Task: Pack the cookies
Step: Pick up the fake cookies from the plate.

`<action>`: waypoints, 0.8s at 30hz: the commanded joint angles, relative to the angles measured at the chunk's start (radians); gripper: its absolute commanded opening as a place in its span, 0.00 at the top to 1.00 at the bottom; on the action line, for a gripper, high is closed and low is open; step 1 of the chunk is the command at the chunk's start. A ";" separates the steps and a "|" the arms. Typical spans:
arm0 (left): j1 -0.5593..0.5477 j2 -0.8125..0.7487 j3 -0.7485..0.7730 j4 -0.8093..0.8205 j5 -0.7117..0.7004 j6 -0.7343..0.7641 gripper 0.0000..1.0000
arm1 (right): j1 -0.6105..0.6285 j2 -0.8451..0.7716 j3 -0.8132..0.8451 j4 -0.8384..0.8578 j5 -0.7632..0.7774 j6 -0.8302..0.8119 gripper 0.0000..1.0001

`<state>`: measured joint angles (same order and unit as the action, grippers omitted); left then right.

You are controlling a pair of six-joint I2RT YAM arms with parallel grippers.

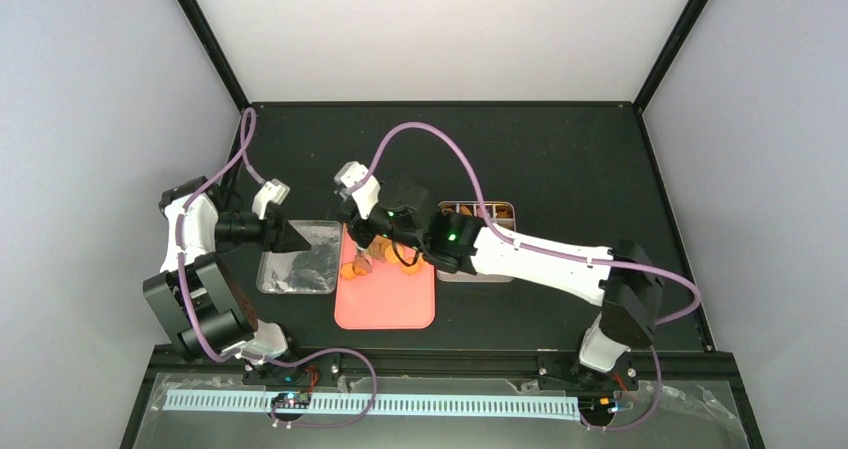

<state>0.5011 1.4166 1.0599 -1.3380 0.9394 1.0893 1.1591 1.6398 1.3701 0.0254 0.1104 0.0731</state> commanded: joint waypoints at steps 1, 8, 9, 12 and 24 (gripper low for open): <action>0.023 0.022 0.016 -0.011 -0.002 0.032 0.31 | 0.005 0.063 0.076 0.059 -0.029 -0.005 0.87; 0.030 0.012 0.010 -0.009 -0.004 0.041 0.32 | 0.005 0.144 0.114 0.057 -0.024 -0.013 0.85; 0.030 0.012 0.009 -0.010 -0.004 0.042 0.31 | 0.004 0.155 0.117 0.057 -0.026 -0.013 0.85; 0.030 0.012 0.010 -0.011 -0.006 0.042 0.32 | 0.005 0.184 0.130 0.054 -0.029 -0.012 0.85; 0.030 0.005 0.010 -0.015 -0.005 0.050 0.31 | 0.005 0.207 0.138 0.061 -0.046 -0.004 0.80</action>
<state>0.5228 1.4338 1.0599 -1.3380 0.9230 1.1007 1.1610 1.8488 1.4776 0.0395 0.0677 0.0666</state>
